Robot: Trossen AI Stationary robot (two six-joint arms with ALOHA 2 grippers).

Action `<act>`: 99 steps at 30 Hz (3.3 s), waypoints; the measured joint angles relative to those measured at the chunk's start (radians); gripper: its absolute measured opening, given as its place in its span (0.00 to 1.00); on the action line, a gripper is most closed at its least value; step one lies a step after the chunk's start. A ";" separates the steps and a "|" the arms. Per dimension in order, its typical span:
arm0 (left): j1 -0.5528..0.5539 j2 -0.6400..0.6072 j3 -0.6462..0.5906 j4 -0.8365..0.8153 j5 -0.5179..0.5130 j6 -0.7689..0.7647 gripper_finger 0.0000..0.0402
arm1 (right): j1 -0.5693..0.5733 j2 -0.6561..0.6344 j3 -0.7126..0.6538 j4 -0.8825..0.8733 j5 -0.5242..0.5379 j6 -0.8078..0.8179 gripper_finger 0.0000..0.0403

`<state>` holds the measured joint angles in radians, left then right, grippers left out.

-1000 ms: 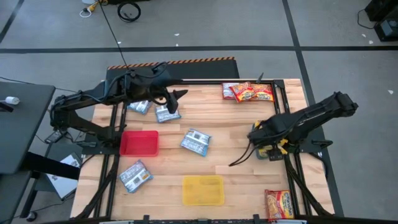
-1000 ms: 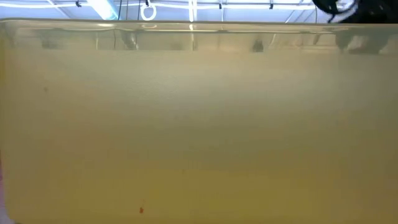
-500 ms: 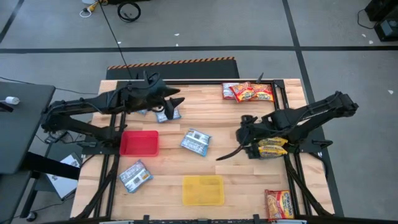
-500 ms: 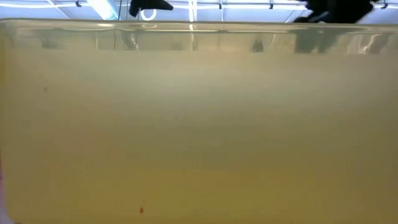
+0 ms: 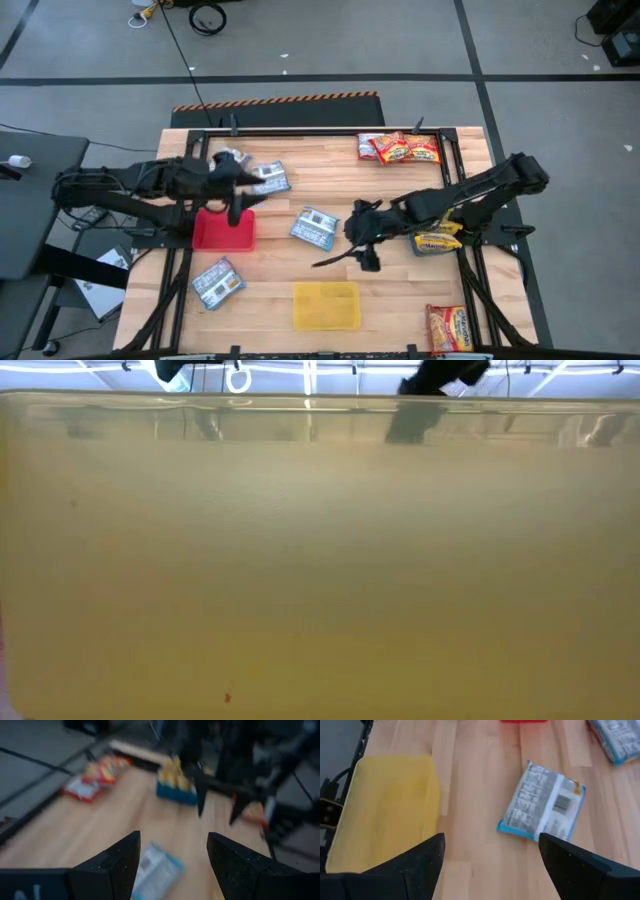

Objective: Sort Maruchan noodles
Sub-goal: Put the light blue noodle pack into the yellow bin

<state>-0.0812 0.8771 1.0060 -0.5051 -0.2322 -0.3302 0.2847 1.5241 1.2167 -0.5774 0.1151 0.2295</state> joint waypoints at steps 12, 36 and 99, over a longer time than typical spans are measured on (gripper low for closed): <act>-0.234 0.025 0.000 -0.378 0.152 -0.141 0.58 | 0.070 0.400 0.515 -0.273 0.117 0.091 0.81; -0.569 0.034 0.000 -0.489 -0.160 -0.516 0.58 | -0.044 0.782 0.592 -0.247 0.385 0.037 0.60; -0.659 0.314 0.001 0.260 -0.511 -0.384 0.58 | 0.326 0.404 0.592 -0.133 0.216 1.056 0.01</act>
<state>-0.7406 1.1915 1.0069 -0.2447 -0.7428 -0.7140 0.6105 1.9278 1.8084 -0.7104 0.3314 1.2859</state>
